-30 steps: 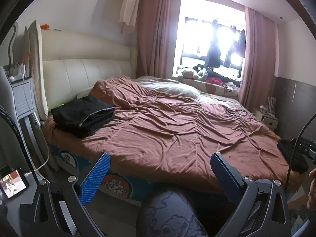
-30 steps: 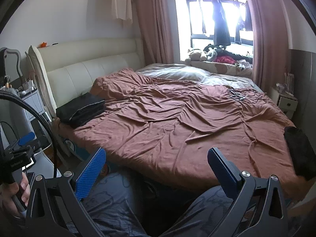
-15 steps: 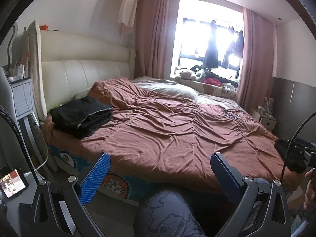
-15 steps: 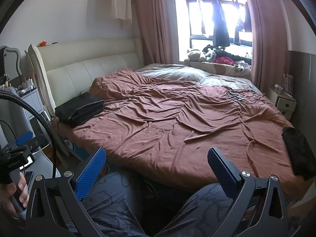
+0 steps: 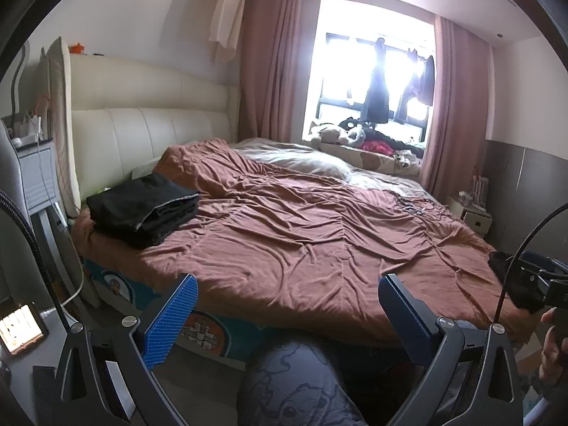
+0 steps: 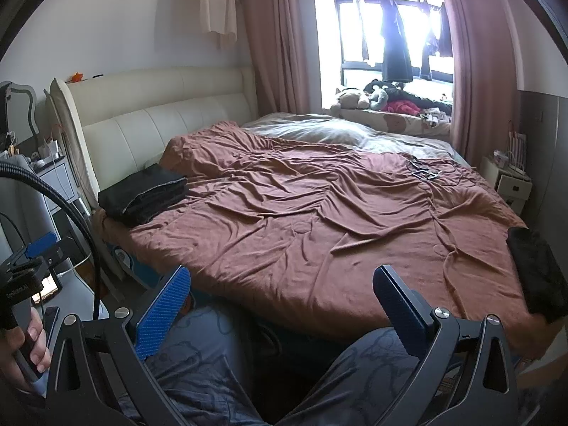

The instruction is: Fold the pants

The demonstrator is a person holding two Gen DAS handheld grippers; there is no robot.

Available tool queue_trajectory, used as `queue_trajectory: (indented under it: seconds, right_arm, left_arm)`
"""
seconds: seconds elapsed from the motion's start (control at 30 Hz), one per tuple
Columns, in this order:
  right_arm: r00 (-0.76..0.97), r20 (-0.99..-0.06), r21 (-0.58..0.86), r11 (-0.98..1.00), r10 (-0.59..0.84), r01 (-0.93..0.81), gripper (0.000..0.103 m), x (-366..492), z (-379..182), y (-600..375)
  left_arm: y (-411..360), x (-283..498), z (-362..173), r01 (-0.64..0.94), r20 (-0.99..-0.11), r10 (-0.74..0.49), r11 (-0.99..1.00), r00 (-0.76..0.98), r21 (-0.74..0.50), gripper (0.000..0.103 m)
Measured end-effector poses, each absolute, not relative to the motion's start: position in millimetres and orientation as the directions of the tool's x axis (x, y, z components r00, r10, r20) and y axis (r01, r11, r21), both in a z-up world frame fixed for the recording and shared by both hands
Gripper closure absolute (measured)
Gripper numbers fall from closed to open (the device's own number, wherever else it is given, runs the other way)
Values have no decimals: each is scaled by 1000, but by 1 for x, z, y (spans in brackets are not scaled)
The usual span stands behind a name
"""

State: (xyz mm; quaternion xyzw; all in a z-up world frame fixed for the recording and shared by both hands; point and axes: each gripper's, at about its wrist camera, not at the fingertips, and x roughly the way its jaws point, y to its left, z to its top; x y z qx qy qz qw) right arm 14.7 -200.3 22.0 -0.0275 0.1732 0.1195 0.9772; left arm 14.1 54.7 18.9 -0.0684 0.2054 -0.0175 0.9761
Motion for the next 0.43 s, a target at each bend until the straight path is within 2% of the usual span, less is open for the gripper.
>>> queue_trajectory:
  seconds: [0.43]
  right_arm:
    - [910,-348,-6,971,224,-241,0,16,21,-203]
  left_arm:
    - [54,11,22,11,-391,-62,991,918,-131,0]
